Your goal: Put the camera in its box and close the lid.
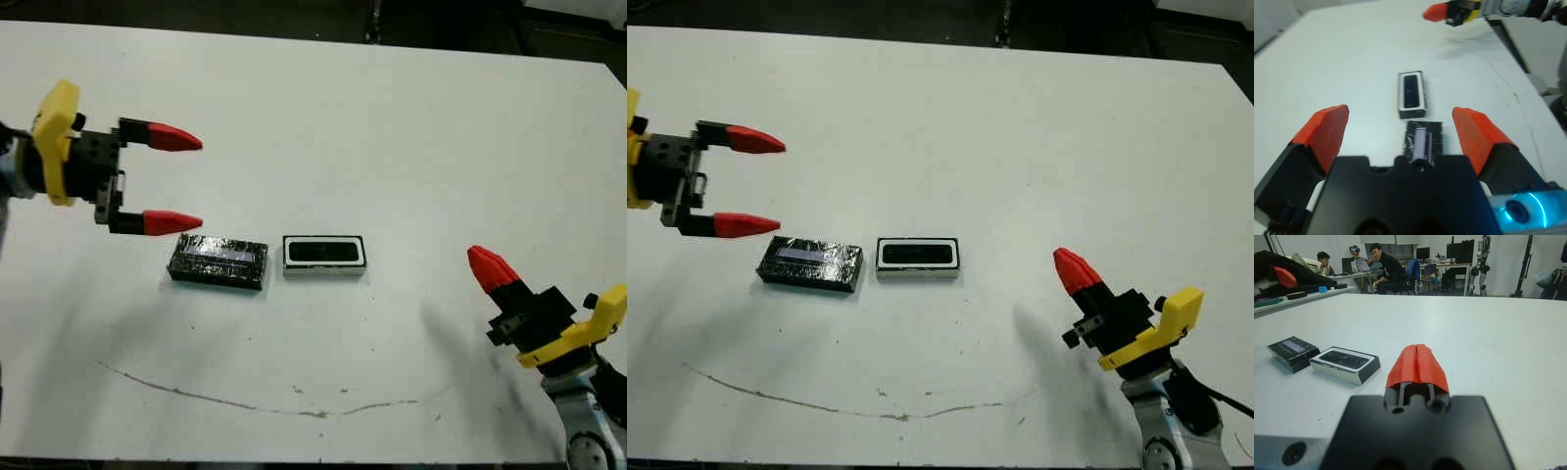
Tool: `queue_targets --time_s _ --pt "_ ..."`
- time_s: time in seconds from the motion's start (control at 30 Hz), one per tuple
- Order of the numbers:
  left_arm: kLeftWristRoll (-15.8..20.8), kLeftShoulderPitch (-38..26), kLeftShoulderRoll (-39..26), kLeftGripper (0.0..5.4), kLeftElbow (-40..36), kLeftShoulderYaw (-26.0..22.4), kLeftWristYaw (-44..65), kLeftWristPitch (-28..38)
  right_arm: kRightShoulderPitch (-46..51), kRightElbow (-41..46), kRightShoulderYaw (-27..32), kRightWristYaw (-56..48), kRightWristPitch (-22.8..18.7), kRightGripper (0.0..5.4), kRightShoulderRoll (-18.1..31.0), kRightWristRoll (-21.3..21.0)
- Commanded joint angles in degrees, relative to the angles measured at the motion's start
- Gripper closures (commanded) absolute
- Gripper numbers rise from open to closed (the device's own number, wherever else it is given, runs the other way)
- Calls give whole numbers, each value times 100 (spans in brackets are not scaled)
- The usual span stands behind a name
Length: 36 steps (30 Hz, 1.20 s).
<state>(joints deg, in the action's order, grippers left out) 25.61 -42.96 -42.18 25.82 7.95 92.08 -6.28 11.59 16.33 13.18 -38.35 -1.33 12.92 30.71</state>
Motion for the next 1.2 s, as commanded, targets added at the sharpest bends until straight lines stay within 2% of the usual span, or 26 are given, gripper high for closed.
queue_targets --time_s 0.03,0.2,0.43,0.63,0.93,1.2 --pt "156 -82 47 0 13 346 42 63 34 -30 29 54 -1 538 73 38" --pt "288 -59 80 0 -26 655 42 74 55 -4 34 92 36 538 70 20" --pt "189 34 165 0 51 922 42 94 43 -49 68 42 69 538 98 69" --pt "-337 -43 256 0 391 1102 42 346 40 -52 76 77 26 538 128 50" --pt "-795 -297 225 0 724 1540 42 537 39 -49 73 59 135 538 142 -13" --pt "-1219 -448 220 0 1016 1673 42 1105 67 -65 74 50 223 538 164 -64"
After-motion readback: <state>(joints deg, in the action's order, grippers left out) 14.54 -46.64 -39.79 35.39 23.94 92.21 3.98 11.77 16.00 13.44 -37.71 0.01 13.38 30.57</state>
